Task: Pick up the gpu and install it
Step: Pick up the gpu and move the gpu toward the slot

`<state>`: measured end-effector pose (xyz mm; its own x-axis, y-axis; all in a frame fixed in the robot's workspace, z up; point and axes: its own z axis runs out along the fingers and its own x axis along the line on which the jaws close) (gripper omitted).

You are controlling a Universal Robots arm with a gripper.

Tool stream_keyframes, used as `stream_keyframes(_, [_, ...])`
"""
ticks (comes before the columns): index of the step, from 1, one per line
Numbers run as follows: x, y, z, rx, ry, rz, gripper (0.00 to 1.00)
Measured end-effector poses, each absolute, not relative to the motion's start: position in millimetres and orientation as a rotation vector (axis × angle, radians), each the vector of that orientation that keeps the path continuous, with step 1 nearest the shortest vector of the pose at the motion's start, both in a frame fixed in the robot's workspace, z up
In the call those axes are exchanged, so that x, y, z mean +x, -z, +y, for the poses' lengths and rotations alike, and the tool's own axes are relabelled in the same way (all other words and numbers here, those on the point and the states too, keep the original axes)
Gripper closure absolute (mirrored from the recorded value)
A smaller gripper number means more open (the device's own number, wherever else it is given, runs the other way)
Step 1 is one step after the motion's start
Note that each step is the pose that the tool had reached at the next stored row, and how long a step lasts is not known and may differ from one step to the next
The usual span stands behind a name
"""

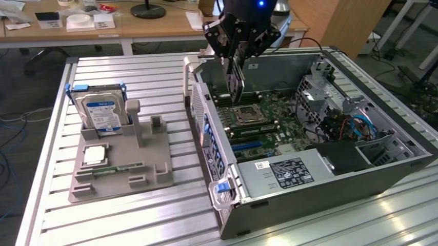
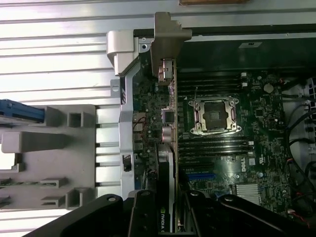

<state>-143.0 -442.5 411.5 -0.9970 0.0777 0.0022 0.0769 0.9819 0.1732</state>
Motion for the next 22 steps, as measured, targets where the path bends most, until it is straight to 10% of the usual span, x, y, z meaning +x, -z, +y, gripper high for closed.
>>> stream_keyframes(22, [-88.8,-411.6,-442.5,0.12,-0.273,3.123,0.74])
